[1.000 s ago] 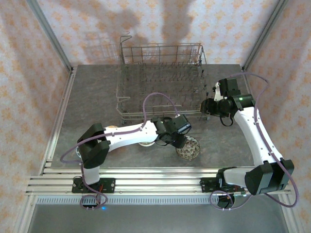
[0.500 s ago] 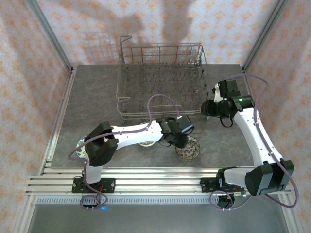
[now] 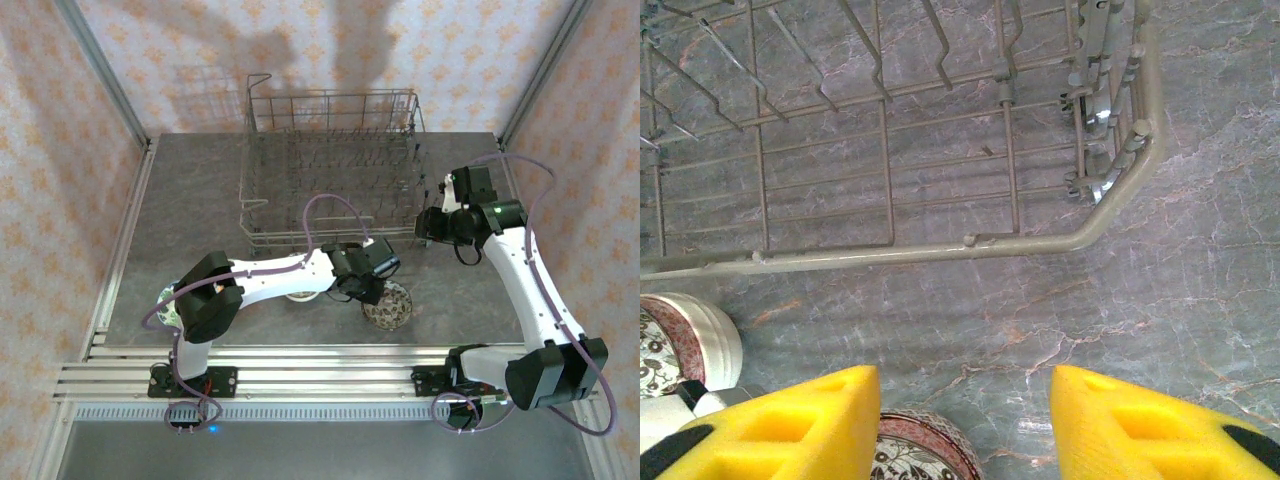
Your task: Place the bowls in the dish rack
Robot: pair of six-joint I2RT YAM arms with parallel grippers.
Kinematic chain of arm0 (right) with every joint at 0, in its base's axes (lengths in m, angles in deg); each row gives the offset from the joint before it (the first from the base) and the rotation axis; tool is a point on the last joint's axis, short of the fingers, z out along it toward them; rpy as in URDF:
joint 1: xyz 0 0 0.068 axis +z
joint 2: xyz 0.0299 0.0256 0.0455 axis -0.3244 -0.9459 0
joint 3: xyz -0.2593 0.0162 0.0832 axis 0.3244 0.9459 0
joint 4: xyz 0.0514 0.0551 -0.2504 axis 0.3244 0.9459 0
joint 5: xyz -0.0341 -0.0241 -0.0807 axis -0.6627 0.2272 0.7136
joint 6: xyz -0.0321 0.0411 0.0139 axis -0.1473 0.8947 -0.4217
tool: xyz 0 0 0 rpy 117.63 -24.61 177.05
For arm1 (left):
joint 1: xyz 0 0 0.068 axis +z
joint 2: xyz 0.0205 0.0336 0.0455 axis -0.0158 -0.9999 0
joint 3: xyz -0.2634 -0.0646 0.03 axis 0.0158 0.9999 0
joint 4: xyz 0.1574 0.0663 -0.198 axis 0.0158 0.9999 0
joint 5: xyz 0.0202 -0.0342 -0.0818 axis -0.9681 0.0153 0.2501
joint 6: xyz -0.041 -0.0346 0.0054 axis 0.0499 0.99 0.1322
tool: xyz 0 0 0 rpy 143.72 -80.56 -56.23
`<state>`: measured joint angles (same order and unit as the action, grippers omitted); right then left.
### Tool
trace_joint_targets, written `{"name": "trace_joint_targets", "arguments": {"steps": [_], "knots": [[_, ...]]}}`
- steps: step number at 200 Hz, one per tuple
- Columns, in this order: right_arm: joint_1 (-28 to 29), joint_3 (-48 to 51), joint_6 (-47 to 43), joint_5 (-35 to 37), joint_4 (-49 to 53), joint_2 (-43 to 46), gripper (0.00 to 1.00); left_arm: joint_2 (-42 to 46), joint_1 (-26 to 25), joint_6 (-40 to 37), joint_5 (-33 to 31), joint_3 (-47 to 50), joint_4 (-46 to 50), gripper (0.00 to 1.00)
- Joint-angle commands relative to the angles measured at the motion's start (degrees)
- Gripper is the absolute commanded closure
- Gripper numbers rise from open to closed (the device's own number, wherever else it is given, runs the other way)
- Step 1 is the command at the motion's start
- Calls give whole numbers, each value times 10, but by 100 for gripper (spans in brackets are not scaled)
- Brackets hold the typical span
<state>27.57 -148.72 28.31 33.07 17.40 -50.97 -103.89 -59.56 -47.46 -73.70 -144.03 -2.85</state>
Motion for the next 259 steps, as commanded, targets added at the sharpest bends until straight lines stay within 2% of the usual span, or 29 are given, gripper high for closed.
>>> {"name": "trace_joint_targets", "arguments": {"steps": [1,60,181,220,259], "knots": [[2,4,-2,15,3,11,52,6,-10,10,-21,-18,17,86],[2,0,0,16,2,11,52,7,-26,6,-61,-40,45,92],[2,-53,14,-11,11,45,51,109,-29,-13,-118,-83,78,99],[2,-93,11,-19,28,49,51,114,-26,-46,-155,-156,133,100],[2,-154,5,-40,58,53,53,100,-2,-71,-171,-246,188,100]]}}
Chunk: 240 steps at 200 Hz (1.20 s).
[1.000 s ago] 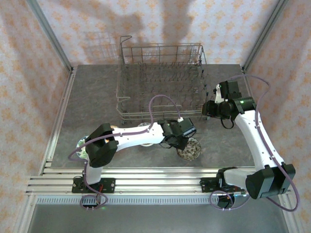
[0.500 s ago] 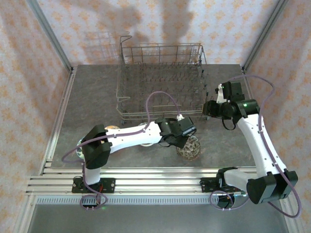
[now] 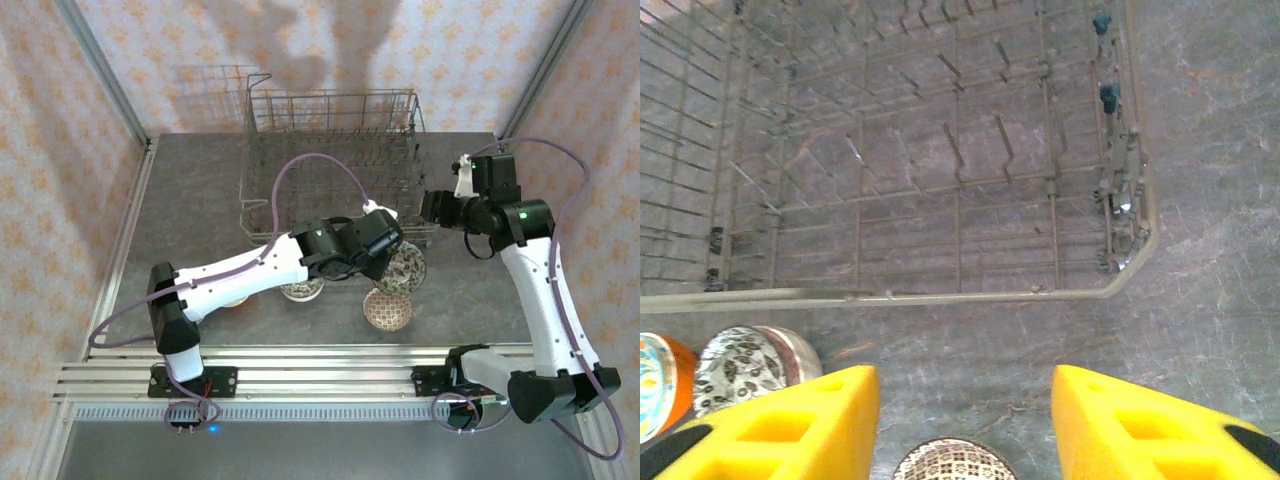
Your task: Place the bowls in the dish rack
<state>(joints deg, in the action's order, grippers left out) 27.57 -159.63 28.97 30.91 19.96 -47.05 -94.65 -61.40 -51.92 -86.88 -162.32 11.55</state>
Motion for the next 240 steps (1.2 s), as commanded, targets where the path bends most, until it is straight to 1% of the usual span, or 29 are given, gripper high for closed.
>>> {"name": "trace_joint_targets", "arguments": {"steps": [1,25,53,99,116,156,158,205,240], "knots": [[2,-47,-1,-20,33,14,53,7,16,-28,-40,-66,45,100],[2,-79,-5,-40,48,18,55,-15,35,-43,-36,-130,77,100],[2,-85,-12,-80,51,20,58,-33,56,-58,-32,-184,92,100],[2,-85,-9,-128,52,11,61,-65,75,-78,-13,-238,105,100],[2,-83,-11,-123,51,11,61,-78,80,-78,-4,-254,117,100],[3,-78,-31,-102,75,-6,61,-78,86,-74,13,-266,109,100],[3,-77,-32,-101,76,-7,61,-90,87,-74,13,-269,110,100],[4,-67,-49,-116,76,-13,60,-106,98,-70,37,-289,110,100],[4,-59,-52,-97,78,-16,61,-110,102,-70,45,-297,108,100]]}}
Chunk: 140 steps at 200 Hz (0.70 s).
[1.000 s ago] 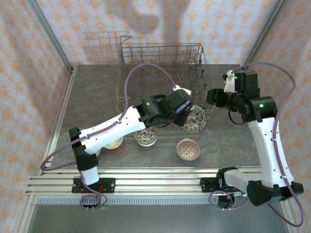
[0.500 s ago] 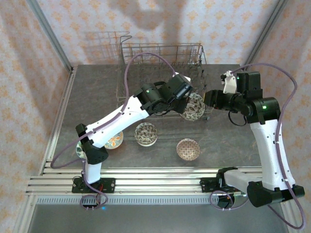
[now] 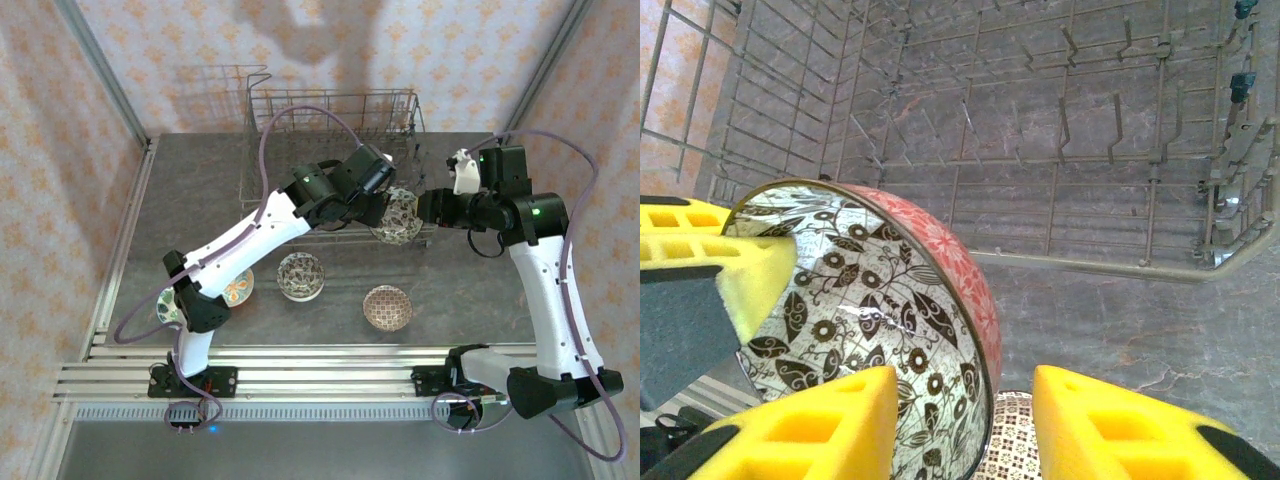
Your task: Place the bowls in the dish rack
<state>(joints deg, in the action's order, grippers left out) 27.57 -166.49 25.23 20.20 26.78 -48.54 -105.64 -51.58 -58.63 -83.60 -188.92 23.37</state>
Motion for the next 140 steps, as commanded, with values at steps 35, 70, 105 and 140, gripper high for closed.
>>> {"name": "trace_joint_targets", "arguments": {"steps": [35,70,105,140], "knots": [[5,23,-13,11,1,-7,63,-3,10,-1,25,-44,-12,100],[5,29,-14,28,-5,-7,66,-2,13,0,31,-49,-13,100],[7,37,-6,30,-21,-19,71,-3,14,0,38,-49,-15,100],[7,42,4,24,-38,-19,75,-7,16,2,43,-49,-19,100]]}}
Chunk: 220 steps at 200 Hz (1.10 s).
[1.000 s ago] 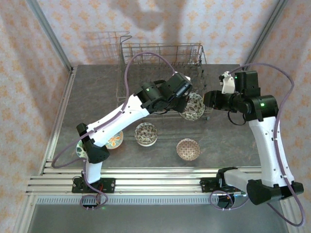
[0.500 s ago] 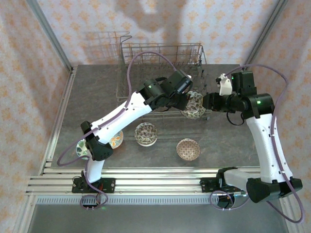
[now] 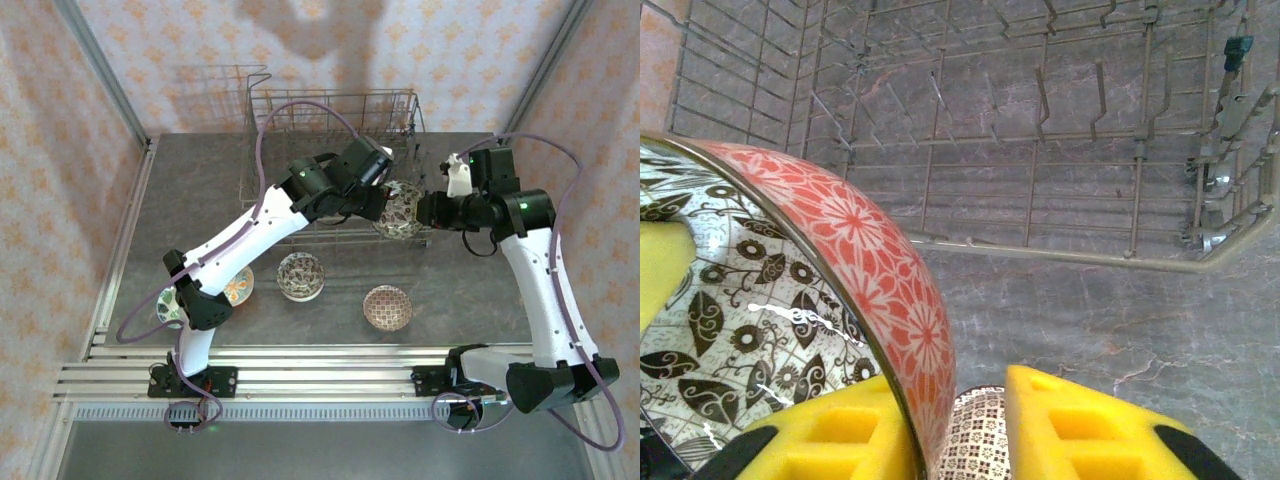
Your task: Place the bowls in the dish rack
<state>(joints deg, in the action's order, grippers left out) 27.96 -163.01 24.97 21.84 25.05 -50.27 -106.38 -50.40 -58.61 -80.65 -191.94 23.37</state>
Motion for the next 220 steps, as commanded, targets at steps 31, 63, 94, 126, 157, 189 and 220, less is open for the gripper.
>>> {"name": "trace_joint_targets", "arguments": {"steps": [31,63,94,126,157,189,220], "knots": [[5,6,10,13,-23,-4,82,-5,5,2,18,-25,-20,100],[7,6,17,17,-30,-5,92,-10,5,2,22,-29,-21,100],[8,-5,31,40,-33,-8,97,-13,5,-1,16,-32,-14,100],[9,-15,52,58,-54,-11,100,-6,12,-4,5,-31,-10,83],[10,-32,69,61,-64,-24,100,3,28,-3,6,-26,-15,63],[26,-49,79,115,-60,-44,100,14,49,-7,11,-26,-24,44],[40,-85,109,201,-56,-79,100,66,92,-19,5,-3,-22,34]]}}
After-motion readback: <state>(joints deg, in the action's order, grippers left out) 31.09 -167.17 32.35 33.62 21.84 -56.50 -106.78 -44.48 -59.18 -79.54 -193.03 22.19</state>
